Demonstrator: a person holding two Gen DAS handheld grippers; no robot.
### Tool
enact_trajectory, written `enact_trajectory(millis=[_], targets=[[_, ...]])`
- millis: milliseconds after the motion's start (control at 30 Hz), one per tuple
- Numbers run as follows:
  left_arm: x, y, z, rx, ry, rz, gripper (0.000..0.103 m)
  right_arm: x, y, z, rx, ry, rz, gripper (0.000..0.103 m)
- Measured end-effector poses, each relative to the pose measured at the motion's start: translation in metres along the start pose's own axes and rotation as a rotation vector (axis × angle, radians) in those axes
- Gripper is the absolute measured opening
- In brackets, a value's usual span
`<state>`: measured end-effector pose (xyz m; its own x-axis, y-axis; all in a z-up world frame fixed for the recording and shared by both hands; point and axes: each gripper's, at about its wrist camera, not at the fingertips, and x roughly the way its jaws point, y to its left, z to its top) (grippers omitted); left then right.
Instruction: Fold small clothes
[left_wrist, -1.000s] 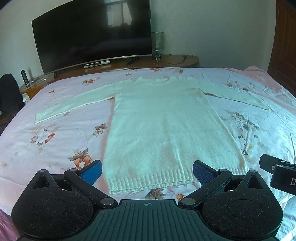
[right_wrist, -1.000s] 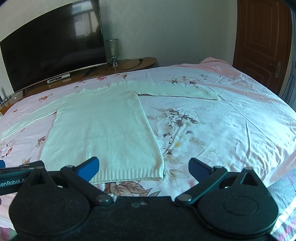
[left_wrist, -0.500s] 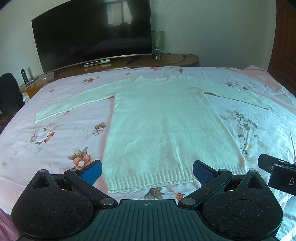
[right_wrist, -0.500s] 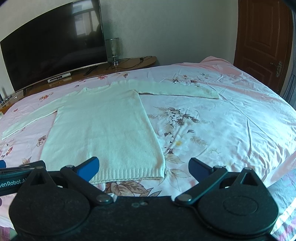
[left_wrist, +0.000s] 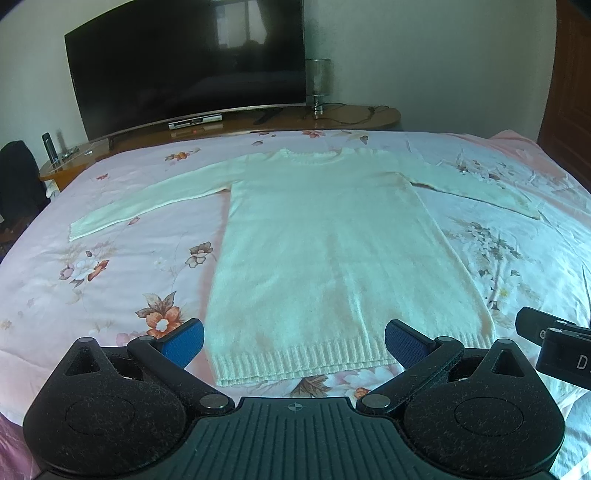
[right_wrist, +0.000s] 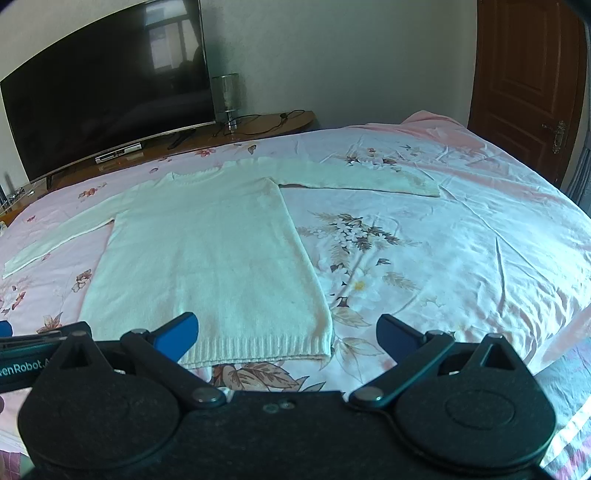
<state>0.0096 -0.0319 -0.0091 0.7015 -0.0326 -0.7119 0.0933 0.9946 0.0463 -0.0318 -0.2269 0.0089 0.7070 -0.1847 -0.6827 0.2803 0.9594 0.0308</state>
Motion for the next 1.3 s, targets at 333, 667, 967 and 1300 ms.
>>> enact_trajectory(millis=[333,667,967,1300], targets=[[0.021,0.005,0.011,-0.014,0.021,0.015,0.103,0.017,0.000,0.011,-0.006,-0.003,-0.017,0.103],[0.063,0.010,0.046,-0.024,0.024,0.042,0.103,0.049,-0.008,0.042,-0.006,-0.032,-0.025,0.103],[0.113,-0.002,0.086,-0.024,0.031,0.043,0.103,0.099,-0.025,0.078,0.057,-0.029,-0.029,0.103],[0.177,-0.020,0.133,-0.033,0.060,0.014,0.103,0.165,-0.039,0.121,0.060,-0.016,-0.076,0.103]])
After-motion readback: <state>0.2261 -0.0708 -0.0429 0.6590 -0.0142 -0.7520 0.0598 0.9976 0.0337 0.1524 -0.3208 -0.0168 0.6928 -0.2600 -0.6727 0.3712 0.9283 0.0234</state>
